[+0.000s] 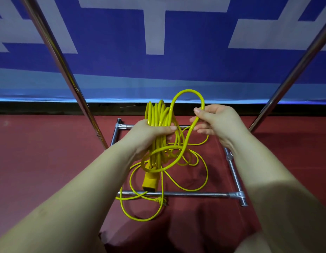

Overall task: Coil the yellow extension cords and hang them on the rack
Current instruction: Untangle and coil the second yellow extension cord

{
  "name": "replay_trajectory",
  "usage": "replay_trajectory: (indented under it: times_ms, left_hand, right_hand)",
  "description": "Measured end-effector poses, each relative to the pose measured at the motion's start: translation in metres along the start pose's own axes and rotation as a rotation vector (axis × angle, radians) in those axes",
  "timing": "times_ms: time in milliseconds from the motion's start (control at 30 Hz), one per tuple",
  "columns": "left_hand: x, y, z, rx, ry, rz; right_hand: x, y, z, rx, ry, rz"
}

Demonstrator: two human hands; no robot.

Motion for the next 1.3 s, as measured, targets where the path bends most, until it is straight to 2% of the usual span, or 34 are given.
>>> replay_trajectory:
  times_ms: [300, 533, 667, 733, 800, 867, 933, 1100, 1200, 1300]
  left_hand:
    - [-0.003, -0.001, 0.002, 0.03, -0.03, 0.055]
    - [-0.008, 0.003, 0.017, -0.073, 0.002, 0.019]
    - [-0.006, 0.004, 0.019, -0.034, 0.048, 0.039]
    - [-0.004, 0.003, 0.017, -0.002, 0.094, 0.048]
    - [-0.002, 0.0, 0.011, 0.041, 0.141, 0.051]
    - [-0.001, -0.002, 0.002, 0.1, 0.179, 0.048]
    - [0.001, -0.003, -0.005, 0.13, 0.179, 0.064]
    - [0.005, -0.004, -0.023, 0.248, 0.15, 0.074]
    - [0.009, -0.005, -0.036, 0.334, 0.197, 0.098]
    - [0.013, -0.004, -0.051, 0.414, 0.236, 0.139]
  right_hand:
    - [-0.004, 0.004, 0.013, 0.048, -0.175, -0.036]
    - [-0.001, 0.0, 0.011, 0.125, -0.218, -0.056]
    - [-0.006, -0.001, 0.012, 0.129, -0.203, -0.104]
    - [-0.004, -0.004, 0.018, 0.036, -0.136, -0.064]
    - [0.006, -0.003, 0.026, -0.078, 0.158, -0.019]
    - [0.013, 0.0, 0.036, -0.177, 0.537, -0.1]
    - [0.017, 0.002, 0.04, -0.236, 0.718, -0.189]
    - [0.019, 0.006, 0.04, -0.289, 0.512, -0.208]
    - [0.021, 0.0, 0.028, -0.194, 0.469, -0.204]
    - [0.039, -0.015, 0.002, -0.081, 0.549, -0.095]
Point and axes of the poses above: each hand's wrist, its own y-axis away from the middle knuckle, its own z-axis out of the palm, x = y × z, the point moved 8 cm from there along -y, towards the middle knuckle, and after that the axes turned 4 degrees about z, right-handed, at the moved point
